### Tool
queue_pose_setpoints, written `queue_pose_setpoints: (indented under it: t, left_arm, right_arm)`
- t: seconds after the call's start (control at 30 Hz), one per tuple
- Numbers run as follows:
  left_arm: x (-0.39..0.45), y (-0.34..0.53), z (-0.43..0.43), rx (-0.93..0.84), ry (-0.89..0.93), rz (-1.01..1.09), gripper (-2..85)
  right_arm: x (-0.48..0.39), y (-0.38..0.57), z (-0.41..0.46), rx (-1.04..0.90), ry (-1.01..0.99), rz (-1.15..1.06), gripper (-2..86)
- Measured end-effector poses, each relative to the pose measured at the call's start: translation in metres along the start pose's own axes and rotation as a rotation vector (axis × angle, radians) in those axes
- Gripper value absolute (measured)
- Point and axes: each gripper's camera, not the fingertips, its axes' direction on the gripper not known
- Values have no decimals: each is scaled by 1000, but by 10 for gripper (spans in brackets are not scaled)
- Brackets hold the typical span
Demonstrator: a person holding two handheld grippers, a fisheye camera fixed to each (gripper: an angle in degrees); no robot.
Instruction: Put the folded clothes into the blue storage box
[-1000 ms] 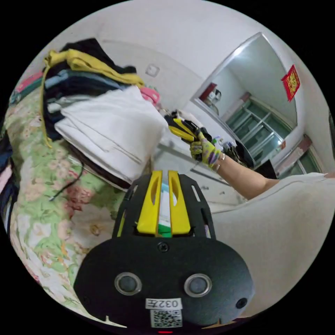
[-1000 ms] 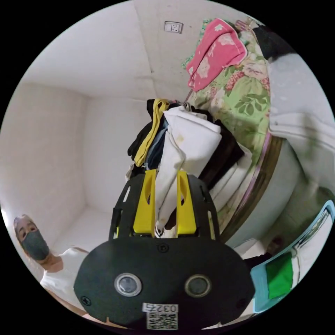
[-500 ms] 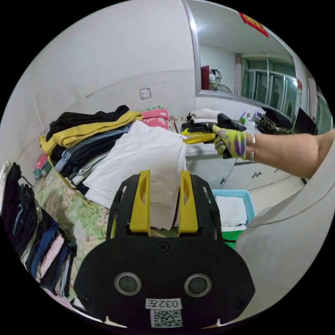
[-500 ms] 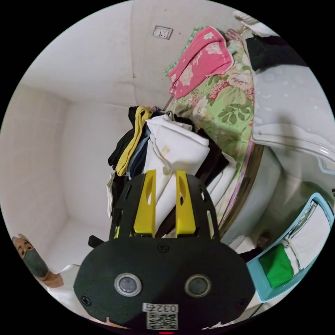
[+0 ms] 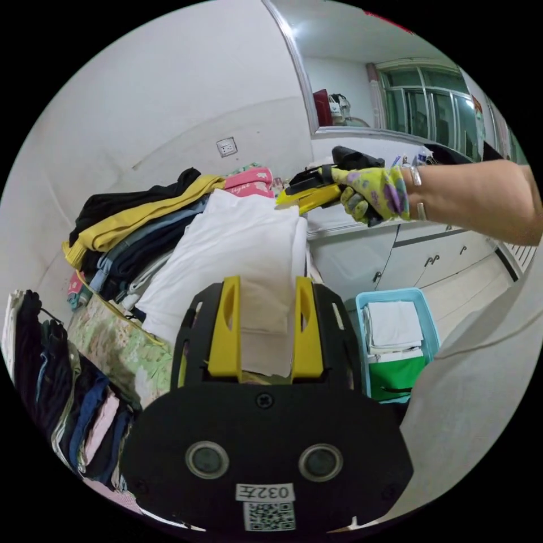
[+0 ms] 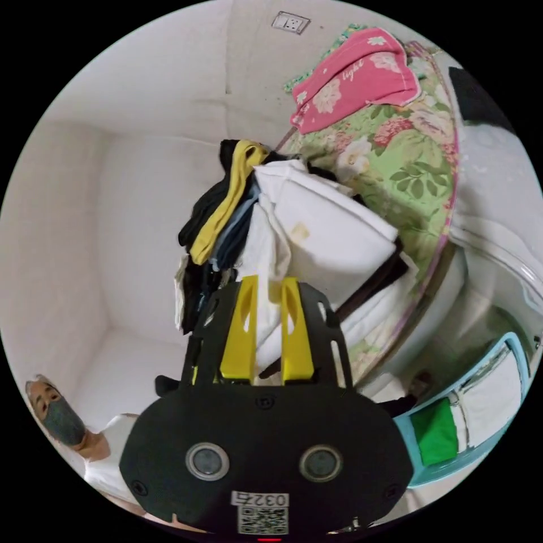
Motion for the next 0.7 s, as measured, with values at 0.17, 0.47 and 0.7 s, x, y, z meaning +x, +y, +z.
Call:
queue_pose_setpoints:
  t: [0.17, 0.47, 0.7]
  left_arm:
    - [13, 9, 8, -22, -51, 17, 119]
    - [19, 5, 8, -14, -253, -90, 86]
    - [-24, -10, -52, 159, -238, -191, 34]
  right_arm:
    - [-44, -3, 9, -10, -130, -23, 4]
    - [-103, -14, 24, -55, -248, -80, -4]
    - [-98, -17, -41, 73, -389, -127, -6]
